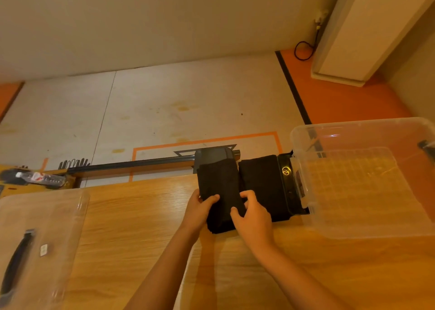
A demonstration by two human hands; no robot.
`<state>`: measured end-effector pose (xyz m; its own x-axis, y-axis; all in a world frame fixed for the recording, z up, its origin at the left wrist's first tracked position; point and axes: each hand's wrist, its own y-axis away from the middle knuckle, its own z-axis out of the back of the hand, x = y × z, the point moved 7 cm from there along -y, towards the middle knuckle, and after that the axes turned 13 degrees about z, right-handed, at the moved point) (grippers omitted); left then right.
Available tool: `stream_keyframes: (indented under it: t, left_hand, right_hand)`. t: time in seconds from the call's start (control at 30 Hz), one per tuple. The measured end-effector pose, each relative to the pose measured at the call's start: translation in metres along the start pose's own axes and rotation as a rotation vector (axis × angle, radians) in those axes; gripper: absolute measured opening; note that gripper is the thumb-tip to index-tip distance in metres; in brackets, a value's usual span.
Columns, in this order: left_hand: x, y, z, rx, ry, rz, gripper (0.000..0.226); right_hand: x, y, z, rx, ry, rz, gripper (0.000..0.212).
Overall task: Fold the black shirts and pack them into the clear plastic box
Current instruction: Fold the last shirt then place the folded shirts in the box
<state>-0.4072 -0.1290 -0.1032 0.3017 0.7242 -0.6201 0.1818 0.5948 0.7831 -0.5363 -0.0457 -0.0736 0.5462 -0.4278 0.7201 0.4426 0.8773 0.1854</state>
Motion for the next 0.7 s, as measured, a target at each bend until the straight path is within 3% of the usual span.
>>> stream_keyframes:
  t: [0.1, 0.3, 0.4, 0.53, 0.7]
  left_hand:
    - [-0.01, -0.004, 0.003, -0.012, -0.018, -0.001, 0.04]
    - [-0.025, 0.013, 0.009, -0.098, 0.003, -0.257, 0.035]
    - [-0.018, 0.014, 0.008, -0.089, 0.003, -0.284, 0.035]
    - [-0.004, 0.003, -0.004, -0.079, -0.203, -0.236, 0.035]
    - [-0.016, 0.001, -0.006, -0.05, -0.201, -0.273, 0.036]
  right_hand:
    - [0.011, 0.0, 0.006, 0.025, 0.059, 0.073, 0.043]
    - [0.03, 0.003, 0.017, 0.021, 0.076, 0.229, 0.042]
    - [0.019, 0.006, 0.02, 0.005, 0.058, 0.191, 0.043]
    - [-0.009, 0.011, 0.008, 0.06, 0.006, 0.028, 0.046]
    - [-0.007, 0.006, 0.012, 0.026, -0.016, 0.036, 0.045]
